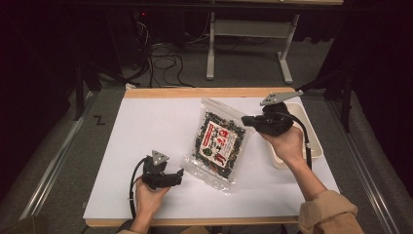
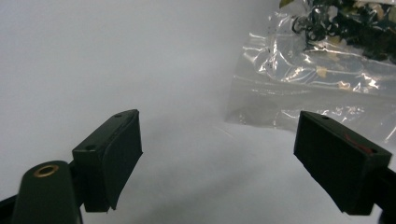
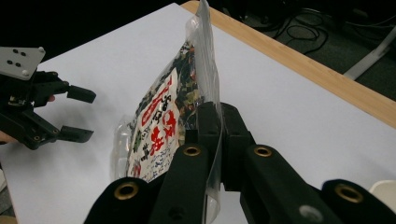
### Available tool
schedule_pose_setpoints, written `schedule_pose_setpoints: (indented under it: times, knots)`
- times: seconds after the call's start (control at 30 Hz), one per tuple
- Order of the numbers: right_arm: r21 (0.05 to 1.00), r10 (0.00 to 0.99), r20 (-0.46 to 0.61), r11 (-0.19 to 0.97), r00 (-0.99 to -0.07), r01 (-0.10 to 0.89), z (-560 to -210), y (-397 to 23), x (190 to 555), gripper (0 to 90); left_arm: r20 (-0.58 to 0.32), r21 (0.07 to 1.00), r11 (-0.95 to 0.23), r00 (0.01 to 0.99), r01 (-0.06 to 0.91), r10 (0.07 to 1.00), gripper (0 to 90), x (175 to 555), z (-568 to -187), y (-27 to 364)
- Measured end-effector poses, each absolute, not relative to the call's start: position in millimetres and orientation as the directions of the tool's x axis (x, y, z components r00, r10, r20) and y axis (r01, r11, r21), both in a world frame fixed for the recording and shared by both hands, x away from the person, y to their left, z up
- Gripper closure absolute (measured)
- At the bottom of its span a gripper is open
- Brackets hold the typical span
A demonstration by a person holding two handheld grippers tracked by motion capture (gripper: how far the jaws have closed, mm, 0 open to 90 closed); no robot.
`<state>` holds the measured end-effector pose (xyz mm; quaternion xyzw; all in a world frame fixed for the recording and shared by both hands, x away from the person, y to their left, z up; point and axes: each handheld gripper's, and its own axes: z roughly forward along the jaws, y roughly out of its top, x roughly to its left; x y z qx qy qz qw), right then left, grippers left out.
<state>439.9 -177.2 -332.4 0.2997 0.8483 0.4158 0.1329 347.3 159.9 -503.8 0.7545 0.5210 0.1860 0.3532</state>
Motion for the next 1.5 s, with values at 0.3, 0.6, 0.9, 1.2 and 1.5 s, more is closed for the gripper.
schedule_pose_setpoints:
  times: [0.3,0.6,0.9,1.2,1.5]
  knots:
    - [0.787,0.612,0.014,0.481,-0.791,0.386,-318,-178,436,90.0,-0.085,0.719,-0.217,0.394,0.66,0.915,16.3,348,-505,159]
    - [0.797,0.618,-0.009,0.479,-0.786,0.367,-303,-183,433,90.0,-0.143,0.718,-0.186,0.404,0.671,0.904,16.6,348,-507,160]
    - [0.803,0.627,-0.041,0.484,-0.778,0.348,-290,-185,431,90.0,-0.142,0.714,-0.193,0.409,0.673,0.902,17.0,349,-507,160]
    - [0.813,0.64,-0.048,0.471,-0.767,0.343,-279,-187,435,90.0,-0.158,0.712,-0.186,0.413,0.677,0.897,17.1,349,-508,160]
    - [0.825,0.673,-0.042,0.441,-0.738,0.354,-271,-199,441,90.0,-0.149,0.712,-0.201,0.425,0.673,0.893,17.4,348,-506,156]
